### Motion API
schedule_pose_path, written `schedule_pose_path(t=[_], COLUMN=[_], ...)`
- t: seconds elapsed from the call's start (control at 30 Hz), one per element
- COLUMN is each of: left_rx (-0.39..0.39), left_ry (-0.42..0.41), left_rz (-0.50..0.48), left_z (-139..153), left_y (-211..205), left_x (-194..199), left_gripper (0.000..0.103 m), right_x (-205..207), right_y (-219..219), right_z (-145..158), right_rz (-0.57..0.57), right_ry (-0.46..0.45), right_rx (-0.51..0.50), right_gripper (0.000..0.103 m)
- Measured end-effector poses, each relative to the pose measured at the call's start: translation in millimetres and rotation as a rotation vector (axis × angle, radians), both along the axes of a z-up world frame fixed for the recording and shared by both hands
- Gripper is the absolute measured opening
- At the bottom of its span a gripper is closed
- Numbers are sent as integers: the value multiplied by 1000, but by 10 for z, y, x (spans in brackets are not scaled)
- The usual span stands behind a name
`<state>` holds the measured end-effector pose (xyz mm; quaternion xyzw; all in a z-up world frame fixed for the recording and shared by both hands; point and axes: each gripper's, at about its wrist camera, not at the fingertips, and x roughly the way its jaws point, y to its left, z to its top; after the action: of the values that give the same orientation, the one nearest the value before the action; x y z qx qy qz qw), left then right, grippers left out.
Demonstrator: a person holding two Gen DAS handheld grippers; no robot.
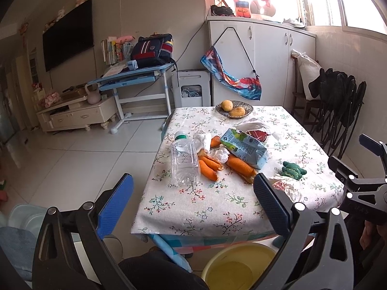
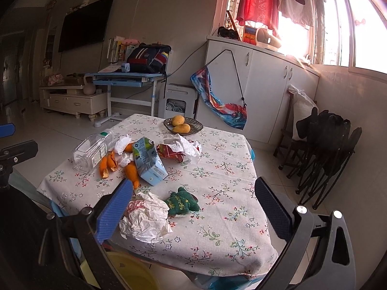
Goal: Collect trash
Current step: 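Move the right gripper toward the green plush toy on the table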
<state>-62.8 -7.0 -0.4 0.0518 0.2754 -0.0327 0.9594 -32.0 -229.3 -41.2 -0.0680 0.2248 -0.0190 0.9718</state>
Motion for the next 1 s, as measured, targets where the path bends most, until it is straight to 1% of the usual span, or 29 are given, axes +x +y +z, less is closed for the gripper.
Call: schedule_pose_path(t=[0.4,0.6,0.67,0.8,1.0], left_rx=[8,55,43,47,34], left_ry=[5,10,13,12,41], left_rz=[3,8,4,-5,-21], left_z=[-10,-26,-34,-70,-149], left_y=[11,-34,-30,-60,-45], left_x=[17,46,51,47,127], left_gripper=[96,96,96,96,96], right_x=[-6,-7,-5,16,40], right_y=[-2,5,7,-2,-28], right_z=[5,5,0,-11,-17], right_rz=[6,19,27,41,55], right_ry=[0,-1,0,14,37], right_rx=[9,11,16,39,78], right_gripper=[97,97,97,97,97])
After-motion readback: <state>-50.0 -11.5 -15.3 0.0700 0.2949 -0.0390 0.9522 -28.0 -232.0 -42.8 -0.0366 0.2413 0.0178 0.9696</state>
